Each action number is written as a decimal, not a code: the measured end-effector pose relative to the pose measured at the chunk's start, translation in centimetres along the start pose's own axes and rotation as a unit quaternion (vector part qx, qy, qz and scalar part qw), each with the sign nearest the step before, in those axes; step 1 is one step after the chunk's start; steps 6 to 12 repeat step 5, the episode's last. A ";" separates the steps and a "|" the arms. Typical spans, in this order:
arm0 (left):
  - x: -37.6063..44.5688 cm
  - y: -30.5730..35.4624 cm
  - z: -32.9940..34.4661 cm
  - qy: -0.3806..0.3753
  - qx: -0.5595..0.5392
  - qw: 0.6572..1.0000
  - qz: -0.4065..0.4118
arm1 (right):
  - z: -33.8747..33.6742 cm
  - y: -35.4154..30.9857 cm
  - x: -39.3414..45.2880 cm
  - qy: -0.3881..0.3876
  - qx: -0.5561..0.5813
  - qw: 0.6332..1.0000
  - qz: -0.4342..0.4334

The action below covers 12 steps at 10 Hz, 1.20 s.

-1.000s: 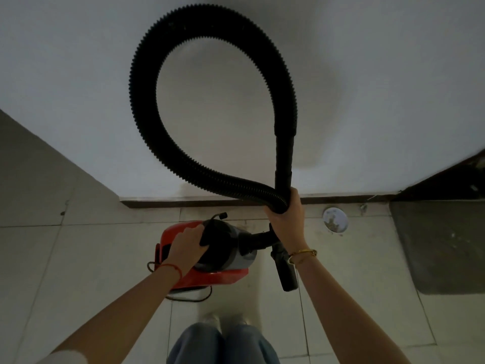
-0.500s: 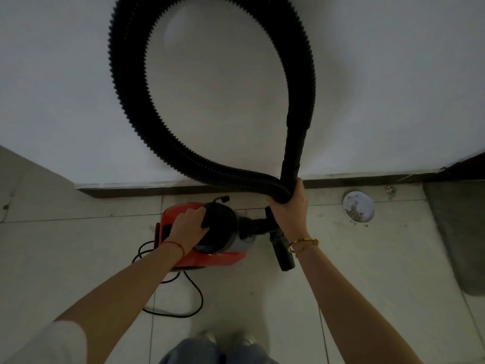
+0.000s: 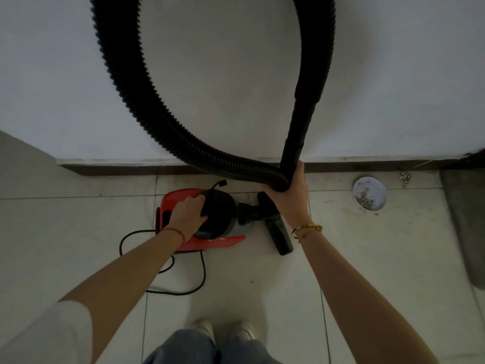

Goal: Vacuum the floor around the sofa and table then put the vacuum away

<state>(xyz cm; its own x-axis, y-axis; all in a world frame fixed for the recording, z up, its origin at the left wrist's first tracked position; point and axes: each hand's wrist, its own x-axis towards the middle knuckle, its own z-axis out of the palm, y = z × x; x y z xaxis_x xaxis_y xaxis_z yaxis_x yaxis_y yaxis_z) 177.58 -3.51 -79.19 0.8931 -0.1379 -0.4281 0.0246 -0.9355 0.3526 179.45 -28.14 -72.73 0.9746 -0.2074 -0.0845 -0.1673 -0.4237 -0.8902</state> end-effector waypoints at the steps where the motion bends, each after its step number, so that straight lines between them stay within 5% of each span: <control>1: -0.4 0.8 0.3 0.002 0.031 0.999 0.003 | -0.7 0.6 -0.3 -0.035 -0.017 0.999 -0.009; 5: -3.0 1.4 0.3 0.059 0.039 0.997 -0.013 | -2.8 0.7 -2.7 -0.077 -0.165 0.983 0.032; 12: -3.0 1.4 0.3 0.059 0.039 0.997 -0.013 | -2.8 0.7 -2.7 -0.077 -0.165 0.983 0.032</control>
